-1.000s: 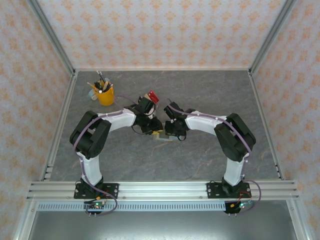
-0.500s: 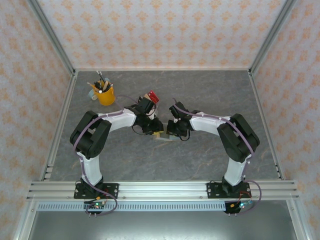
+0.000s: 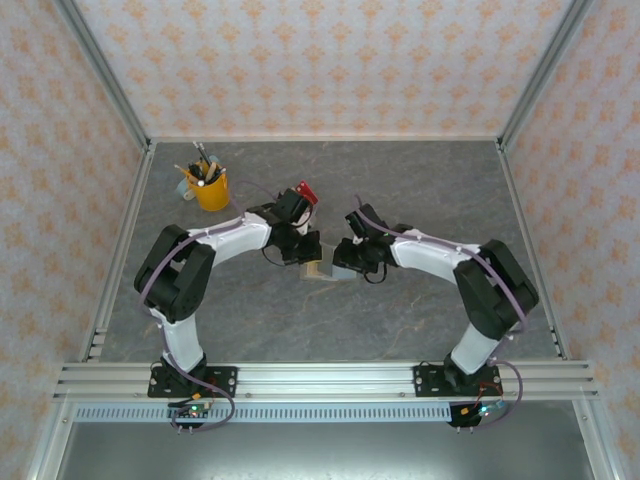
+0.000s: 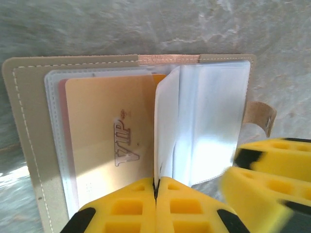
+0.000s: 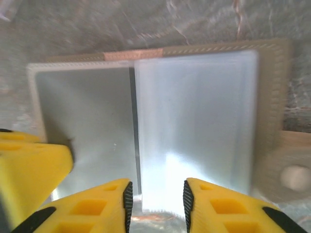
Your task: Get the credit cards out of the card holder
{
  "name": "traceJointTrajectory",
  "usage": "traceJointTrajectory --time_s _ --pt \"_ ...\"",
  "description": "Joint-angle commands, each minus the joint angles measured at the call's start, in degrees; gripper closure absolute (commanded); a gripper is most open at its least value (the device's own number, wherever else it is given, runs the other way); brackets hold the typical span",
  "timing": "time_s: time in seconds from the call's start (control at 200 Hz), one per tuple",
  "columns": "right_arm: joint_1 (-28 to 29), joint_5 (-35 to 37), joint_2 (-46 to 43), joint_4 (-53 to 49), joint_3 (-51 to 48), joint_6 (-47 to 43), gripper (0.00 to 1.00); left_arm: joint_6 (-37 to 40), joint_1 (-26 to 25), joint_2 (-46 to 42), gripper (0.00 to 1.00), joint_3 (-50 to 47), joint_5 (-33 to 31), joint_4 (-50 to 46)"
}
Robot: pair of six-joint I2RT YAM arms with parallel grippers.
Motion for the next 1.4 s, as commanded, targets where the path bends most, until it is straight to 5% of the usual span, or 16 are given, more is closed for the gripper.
traceJointTrajectory --time_s 0.0,0.105,0.29,0.46,0.816,1.396 --pt "-0.04 4.21 -4.94 -0.46 -1.07 0.33 0.62 4.71 0.32 -2.59 0.94 0.98 -7.75 -9.88" --pt "-0.04 6.45 -7.45 -0.54 -1.67 0.58 0.6 4.25 0.6 -3.97 0.88 0.23 -6.23 -8.81" --pt "-0.04 8.93 -9.55 -0.8 -2.15 0.99 0.59 -0.76 0.44 -3.92 0.62 -1.16 3.95 0.11" --pt "-0.02 11.38 -11.23 -0.98 -3.19 1.34 0.6 -4.52 -0.24 -3.35 0.55 -1.04 9.54 6.69" --pt "-0.05 13.52 -13.27 -0.64 -4.3 1.02 0.61 -6.09 -1.54 -0.4 0.52 1.21 8.89 7.06" --pt "3.36 6.51 -0.94 -2.73 3.86 2.3 0.77 -7.28 7.08 -10.88 0.58 -8.25 1.22 6.03"
